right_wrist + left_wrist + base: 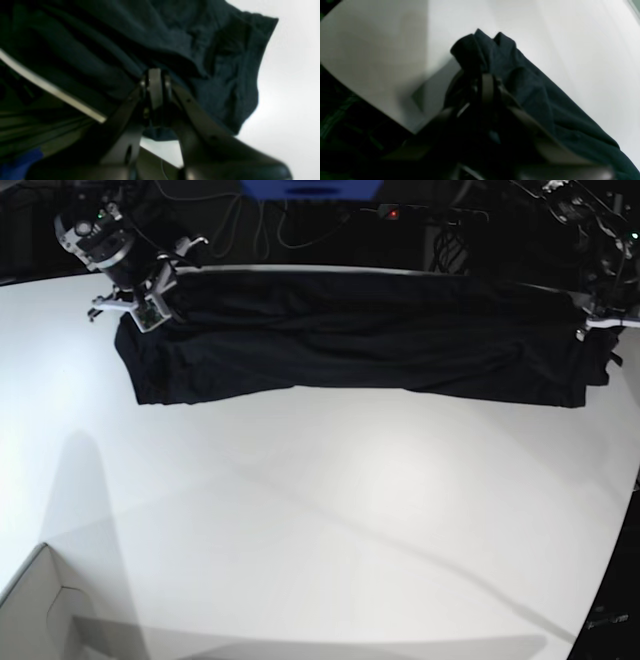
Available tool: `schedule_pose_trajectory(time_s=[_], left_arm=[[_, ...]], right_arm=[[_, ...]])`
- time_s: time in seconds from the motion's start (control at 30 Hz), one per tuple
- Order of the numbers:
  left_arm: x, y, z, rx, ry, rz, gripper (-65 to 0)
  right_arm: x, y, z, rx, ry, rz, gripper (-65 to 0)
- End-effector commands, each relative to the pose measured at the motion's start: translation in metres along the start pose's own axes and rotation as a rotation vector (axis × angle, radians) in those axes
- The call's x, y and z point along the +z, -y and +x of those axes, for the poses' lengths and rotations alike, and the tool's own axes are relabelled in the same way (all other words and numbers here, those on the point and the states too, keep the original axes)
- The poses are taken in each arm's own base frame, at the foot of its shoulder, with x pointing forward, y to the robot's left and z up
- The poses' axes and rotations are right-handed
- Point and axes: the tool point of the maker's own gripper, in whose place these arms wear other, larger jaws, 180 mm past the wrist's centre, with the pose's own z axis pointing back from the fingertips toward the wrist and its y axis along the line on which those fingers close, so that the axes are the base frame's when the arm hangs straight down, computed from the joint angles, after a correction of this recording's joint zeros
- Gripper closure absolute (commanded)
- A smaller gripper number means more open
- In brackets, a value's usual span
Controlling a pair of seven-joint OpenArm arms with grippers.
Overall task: Layout the t-shirt on the table in an organized manner, then fold the t-shirt properly
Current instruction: 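Hold both ends of the black strip and pull them apart to straighten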
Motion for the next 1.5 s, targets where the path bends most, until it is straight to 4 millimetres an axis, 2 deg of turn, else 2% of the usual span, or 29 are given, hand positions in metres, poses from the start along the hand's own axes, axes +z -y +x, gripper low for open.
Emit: schedule_pose_trajectory(time_s=[0.0, 0.1, 0.3, 0.43, 0.7, 0.9, 1.17, 1.27, 1.47], left_arm=[[0.000, 0.002, 0.012, -0.007, 0.041, -0.013, -0.1], [-0.002, 0.000, 0.003, 0.010, 0.020, -0.011, -0.4], [0.000, -0.003, -0.002, 0.013, 0.006, -0.008, -0.6], [0.000, -0.002, -0.001, 0.014, 0.010, -0.010, -0.6], [-0.001, -0.002, 0.000, 0.013, 0.012, -0.011, -0.6], [-0.001, -0.002, 0.001, 0.012, 0.012, -0.010, -0.6], [-0.001, -0.002, 0.000, 0.012, 0.012, -0.011, -0.6], [-0.001, -0.002, 0.000, 0.012, 0.011, -0.010, -0.6], [-0.002, -0.001, 0.001, 0.012, 0.013, -0.011, -0.6]], right_arm=[[0.002, 0.000, 0.008, 0.007, 0.032, 0.002, 0.0], [-0.001, -0.009, 0.012, 0.012, 0.041, 0.028, 0.0], [0.000, -0.009, 0.015, 0.016, 0.049, 0.025, 0.0], [0.001, -0.008, 0.030, 0.022, 0.086, 0.012, -0.5], [-0.012, -0.009, 0.038, 0.012, 0.107, 0.024, -25.4], [-0.019, 0.005, 0.031, 0.023, 0.090, 0.014, -36.4], [-0.021, 0.015, 0.014, 0.050, 0.041, 0.021, -37.1], [-0.024, 0.025, 0.016, 0.063, 0.040, 0.010, -37.1], [-0.028, 0.023, 0.012, 0.057, 0.032, 0.019, -37.0]])
